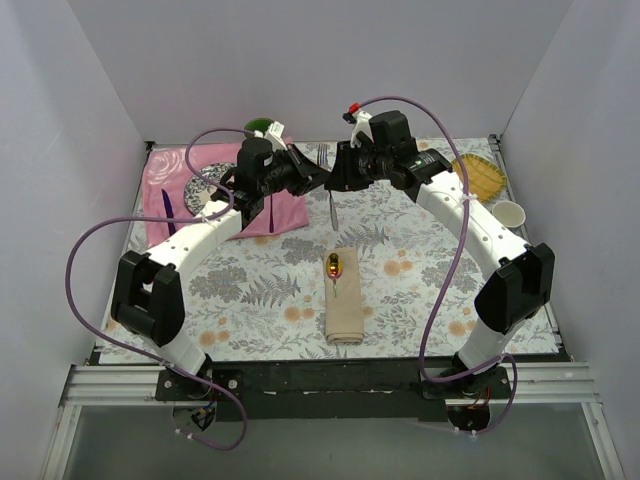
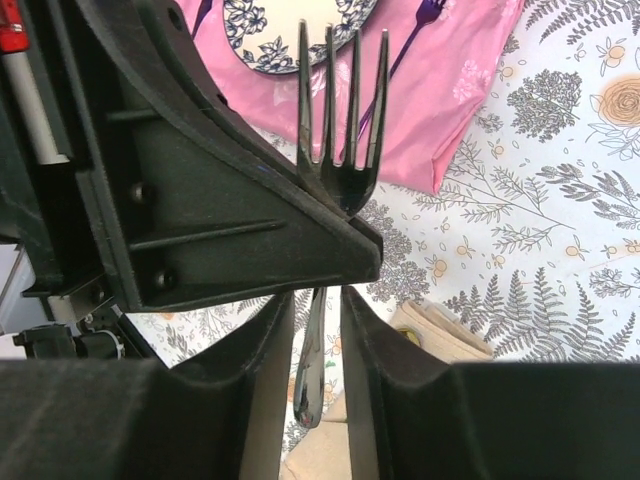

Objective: Fold the napkin into a case and place the utensils inside
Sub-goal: Pass from the left arm to the right, then insert the fork into the folded napkin.

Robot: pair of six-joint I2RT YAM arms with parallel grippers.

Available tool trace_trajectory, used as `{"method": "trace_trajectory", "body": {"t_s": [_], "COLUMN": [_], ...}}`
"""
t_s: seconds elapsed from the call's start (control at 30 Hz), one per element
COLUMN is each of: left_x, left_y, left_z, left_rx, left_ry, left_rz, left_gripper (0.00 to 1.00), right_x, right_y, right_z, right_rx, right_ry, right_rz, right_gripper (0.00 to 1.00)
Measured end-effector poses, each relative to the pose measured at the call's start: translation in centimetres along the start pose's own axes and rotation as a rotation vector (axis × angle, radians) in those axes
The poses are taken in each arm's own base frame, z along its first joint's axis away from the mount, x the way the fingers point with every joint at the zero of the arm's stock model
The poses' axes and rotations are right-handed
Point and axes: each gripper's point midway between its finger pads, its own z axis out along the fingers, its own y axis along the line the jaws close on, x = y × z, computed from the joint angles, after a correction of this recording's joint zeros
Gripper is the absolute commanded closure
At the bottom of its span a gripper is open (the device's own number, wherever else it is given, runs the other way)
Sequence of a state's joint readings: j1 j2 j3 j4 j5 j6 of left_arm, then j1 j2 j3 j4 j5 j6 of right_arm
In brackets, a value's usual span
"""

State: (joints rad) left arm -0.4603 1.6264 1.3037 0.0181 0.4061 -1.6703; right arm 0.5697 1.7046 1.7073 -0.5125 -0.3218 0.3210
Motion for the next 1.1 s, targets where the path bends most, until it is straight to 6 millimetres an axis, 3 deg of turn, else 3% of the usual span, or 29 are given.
{"method": "trace_trajectory", "body": {"t_s": [0.3, 0.33, 0.37, 0.47, 0.5, 0.53, 0.63, 0.67, 0.77, 0.97, 1.1], "left_x": [0.0, 0.0, 0.0, 0.0, 0.0, 0.1, 0.0, 0.0, 0.1, 2.1, 2.0], "left_y": [-0.8, -0.8, -0.8, -0.8, -0.8, -0.8, -0.7, -0.7, 0.0, 1.4, 1.8], "left_z": [-0.3, -0.3, -0.3, -0.2, -0.2, -0.2, -0.2, -0.2, -0.6, -3.3, -5.3], "left_rx": [0.021, 0.021, 0.02, 0.022, 0.023, 0.024, 0.021, 0.018, -0.002, -0.04, -0.061], "left_ry": [-0.006, -0.006, -0.006, -0.009, -0.009, -0.008, -0.012, -0.015, -0.027, -0.015, -0.043], "left_rz": [0.01, 0.01, 0.01, 0.017, 0.019, 0.02, 0.019, 0.024, 0.019, 0.028, 0.052], "left_gripper": [1.0, 1.0, 1.0, 1.0, 0.94, 0.73, 0.38, 0.2, 0.04, 0.02, 0.02], "right_x": [0.2, 0.2, 0.2, 0.2, 0.2, 0.3, 0.4, 0.5, 1.5, 4.3, 7.0], "right_y": [-0.1, -0.1, -0.1, -0.1, -0.1, -0.1, -0.2, -0.4, -1.2, -3.7, -5.6], "right_z": [0.0, 0.0, 0.0, 0.0, 0.0, 0.0, 0.1, 0.1, 0.2, -0.3, -0.9], "right_rx": [0.008, 0.008, 0.008, 0.01, 0.009, 0.009, 0.017, 0.023, 0.052, 0.148, 0.245], "right_ry": [0.006, 0.007, 0.007, 0.008, 0.009, 0.009, 0.012, 0.015, 0.032, 0.04, 0.04], "right_rz": [0.024, 0.025, 0.025, 0.03, 0.034, 0.037, 0.042, 0.045, 0.069, 0.138, 0.195], "right_gripper": [0.82, 0.85, 0.98, 0.99, 0.99, 0.99, 0.99, 0.99, 0.99, 0.99, 0.99]}}
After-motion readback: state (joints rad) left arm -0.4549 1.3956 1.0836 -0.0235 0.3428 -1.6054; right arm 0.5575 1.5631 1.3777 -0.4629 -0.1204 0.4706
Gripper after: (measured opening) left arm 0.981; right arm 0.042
